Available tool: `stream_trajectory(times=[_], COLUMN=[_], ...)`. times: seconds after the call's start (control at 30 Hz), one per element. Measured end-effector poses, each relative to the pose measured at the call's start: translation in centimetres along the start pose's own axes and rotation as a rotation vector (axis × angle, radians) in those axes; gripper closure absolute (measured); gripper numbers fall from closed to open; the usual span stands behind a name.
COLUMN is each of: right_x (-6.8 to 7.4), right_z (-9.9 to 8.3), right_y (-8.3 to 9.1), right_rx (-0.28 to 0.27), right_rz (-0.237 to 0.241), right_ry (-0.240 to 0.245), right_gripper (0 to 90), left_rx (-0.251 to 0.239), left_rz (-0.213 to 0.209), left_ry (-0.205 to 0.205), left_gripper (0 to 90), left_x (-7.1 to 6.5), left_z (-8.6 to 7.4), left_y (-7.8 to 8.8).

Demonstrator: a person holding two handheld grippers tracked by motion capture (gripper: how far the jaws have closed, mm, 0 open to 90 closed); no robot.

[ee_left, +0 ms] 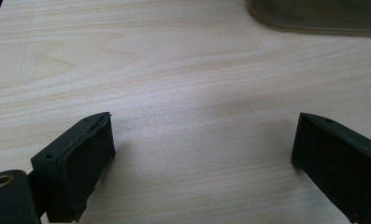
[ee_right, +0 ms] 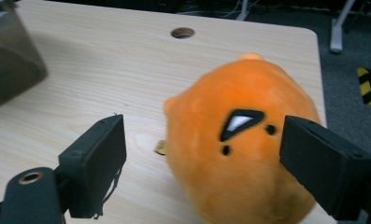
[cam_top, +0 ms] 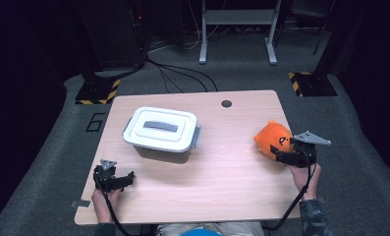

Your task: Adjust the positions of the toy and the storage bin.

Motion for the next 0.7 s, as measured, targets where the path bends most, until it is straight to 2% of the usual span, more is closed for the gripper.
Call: stream_trajectory(times=[0.33,0.57,0.7], right_x=[4.1,6.0,7.0], right_z=[0.1,-0.9,-1.9], right_y=[0.3,-0.7,-1.7], right_rx=[0.009,0.046,0.084], right_rz=[0.118,0.194,0.230], right_ry=[0.098,0.150,0.179], right_gripper=[12.1,11.8,11.5], left_rx=[-0.002,-0.002,0.000], left_rz=[0.000,0.000,0.000], left_ry=[-0.002,-0.002,0.000], left_gripper=[5.5,5.5,5.5], left_x=[0.0,0.0,0.0], left_z=[0.0,0.0,0.0], left_y=[0.0,0.0,0.0])
Point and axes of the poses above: each handheld gripper's, and its own axes: y roughly backward along the jaws, z roughly out of its top, x roughly to its left, the point moved 2 cm from there along -y, roughly forward along the jaws, and after that the axes turned 2 degrees about -y, right-handed, at the moved point
